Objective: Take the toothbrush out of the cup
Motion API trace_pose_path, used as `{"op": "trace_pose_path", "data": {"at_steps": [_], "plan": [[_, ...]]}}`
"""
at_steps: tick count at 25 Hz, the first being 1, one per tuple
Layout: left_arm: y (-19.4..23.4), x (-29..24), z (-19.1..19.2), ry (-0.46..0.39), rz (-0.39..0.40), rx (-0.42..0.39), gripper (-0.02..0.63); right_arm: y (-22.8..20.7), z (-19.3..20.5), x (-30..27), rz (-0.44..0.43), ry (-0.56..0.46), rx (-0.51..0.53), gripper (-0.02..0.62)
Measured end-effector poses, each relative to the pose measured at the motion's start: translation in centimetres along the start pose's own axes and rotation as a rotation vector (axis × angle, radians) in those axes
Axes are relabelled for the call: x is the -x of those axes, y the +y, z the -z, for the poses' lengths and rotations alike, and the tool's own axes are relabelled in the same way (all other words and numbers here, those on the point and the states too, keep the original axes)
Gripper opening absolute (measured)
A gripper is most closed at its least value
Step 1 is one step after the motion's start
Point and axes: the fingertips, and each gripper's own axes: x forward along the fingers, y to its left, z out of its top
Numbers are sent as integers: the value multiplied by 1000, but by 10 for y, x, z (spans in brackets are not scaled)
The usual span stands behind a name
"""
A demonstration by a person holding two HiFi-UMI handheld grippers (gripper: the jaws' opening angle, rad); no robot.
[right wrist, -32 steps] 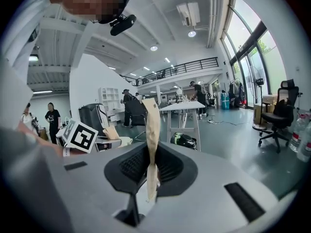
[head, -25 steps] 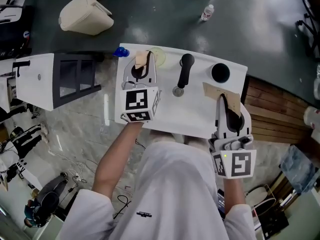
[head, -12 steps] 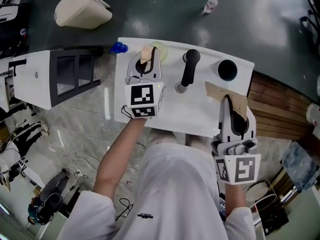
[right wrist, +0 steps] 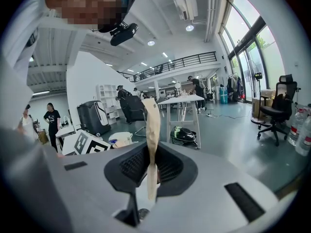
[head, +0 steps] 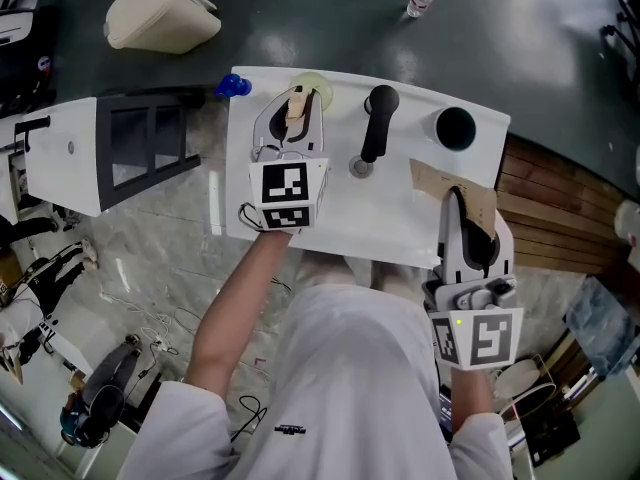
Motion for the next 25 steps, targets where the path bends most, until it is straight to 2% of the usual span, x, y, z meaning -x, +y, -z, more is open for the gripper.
{"op": "trace_pose_path", "data": {"at_steps": [2,12,22,25], "plan": [[1,3,-1,0,-4,2,89,1,-1,2,1,-4,0,26],[-4,28,-22,-62,6,0,140,4,-7,13,9,-39,5,26],[-13,90,-67,-167,16,48,140,8,-23,33,16,-95,31,26],[-16,112,-77,-186,21,46,115,8,-30,41,21,-113,39,26]]}}
